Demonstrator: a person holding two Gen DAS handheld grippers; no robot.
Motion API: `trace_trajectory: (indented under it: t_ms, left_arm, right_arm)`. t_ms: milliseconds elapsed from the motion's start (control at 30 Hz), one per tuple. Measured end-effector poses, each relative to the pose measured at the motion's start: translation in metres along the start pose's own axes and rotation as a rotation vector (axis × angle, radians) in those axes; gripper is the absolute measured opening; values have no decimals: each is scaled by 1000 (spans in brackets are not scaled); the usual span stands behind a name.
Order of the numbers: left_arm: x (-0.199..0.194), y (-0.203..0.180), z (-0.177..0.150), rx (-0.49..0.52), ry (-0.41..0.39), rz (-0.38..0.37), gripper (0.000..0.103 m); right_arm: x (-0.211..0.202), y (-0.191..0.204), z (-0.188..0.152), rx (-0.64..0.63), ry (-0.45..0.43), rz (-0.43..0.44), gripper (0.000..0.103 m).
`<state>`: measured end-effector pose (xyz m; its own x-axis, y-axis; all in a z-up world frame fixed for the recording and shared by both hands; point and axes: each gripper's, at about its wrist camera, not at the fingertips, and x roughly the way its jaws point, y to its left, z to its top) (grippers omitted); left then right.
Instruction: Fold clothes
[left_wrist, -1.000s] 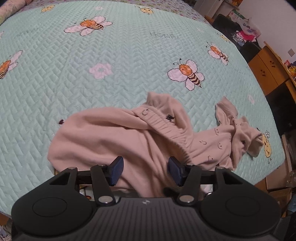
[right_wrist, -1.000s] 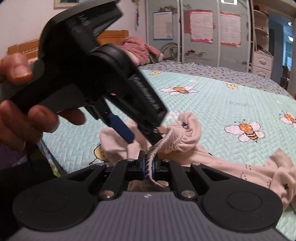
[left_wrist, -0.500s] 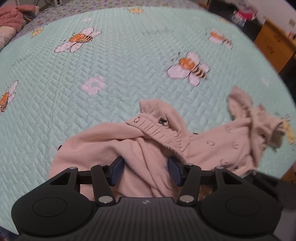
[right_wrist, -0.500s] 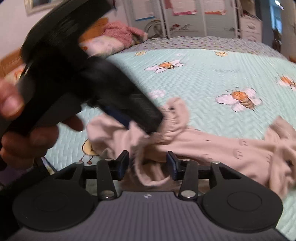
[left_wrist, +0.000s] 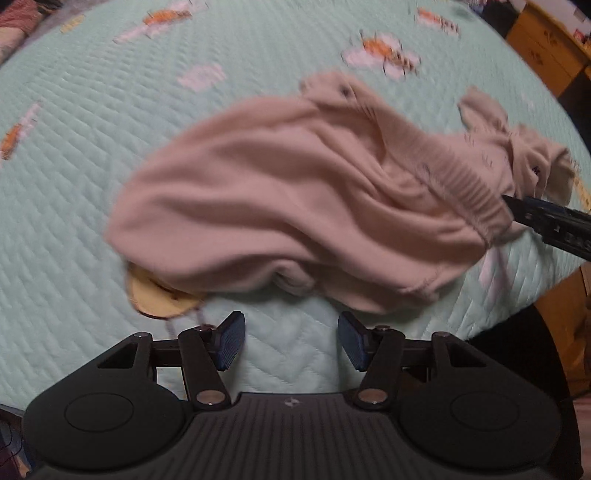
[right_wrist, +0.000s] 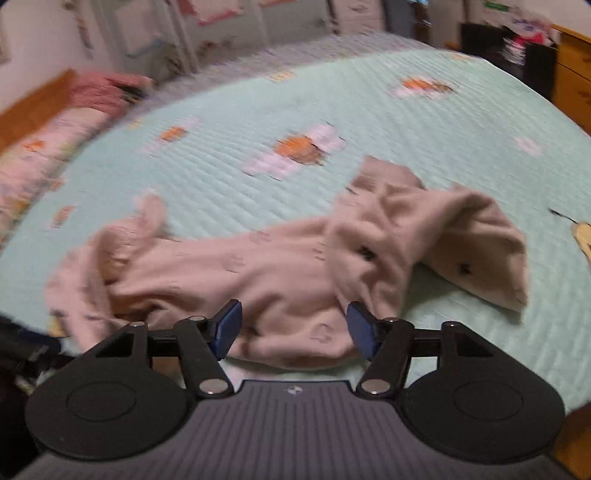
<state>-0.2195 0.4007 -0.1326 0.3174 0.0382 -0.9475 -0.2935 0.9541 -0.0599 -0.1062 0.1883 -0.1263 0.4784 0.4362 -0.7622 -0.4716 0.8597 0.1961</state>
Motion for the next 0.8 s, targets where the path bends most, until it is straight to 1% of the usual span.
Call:
trace_trajectory:
  t_ms: [33,100,133,167,200,233,267,300,333,400,467,500,533,600,633,667,733,767,800]
  left_arm:
    - [6,0,3,-11,1,13,59]
    - [13,5,14,-63,-15,14,59]
    - [14,10,21,-92,-34,8,59]
    - [16,14,30,-120,-51,10,58]
    - [20,18,39,-149,-65,24,49]
    - [23,21,47,-163,-85,49,42]
    - [27,24,54,-171,-107,78,26]
    - [29,27,64,-173,-132,116,16]
    - [31,30,74,-173,-158,157,15]
    - [34,37,95,-174,-214,247,14]
    - [36,49,114,-185,-267,341,14]
    - [35,57,123,-203,-284,371,14]
    - [34,64,131,-217,-298,387,14]
    - [36,74,145,-208,-300,419,16]
    - [38,79,150,-212,-278,414,17]
    - [36,86,152,-235,-251,381,20]
    - [20,102,139,-290,-231,285,33]
    - [12,108,132,-316,-230,244,38]
    - [6,111,124,-343,-226,225,49]
  right_arm:
    - [5,1,2,0,5,5,63]
    - [16,2,6,0,0,29,55]
    - [22,2,9,4,-1,30,46]
    - [27,3,14,8,-12,43,34]
    - [31,5,20,13,-26,61,26]
    - [36,7,25,17,-40,78,21]
    - [42,8,35,25,-51,95,19]
    - [49,11,44,30,-59,108,19]
    - [54,16,55,23,-81,124,18]
    - [61,27,76,2,-131,156,18]
    - [68,40,103,-19,-199,193,18]
    - [72,46,117,-30,-234,211,18]
    - [74,48,120,-32,-224,210,18]
    - [77,49,122,-34,-181,198,20]
    - [79,50,123,-35,-159,192,24]
    - [81,50,123,-35,-138,186,28]
    - [84,51,125,-37,-94,174,28]
    - [86,52,126,-38,-73,168,30]
    - [88,52,127,-38,-51,162,34]
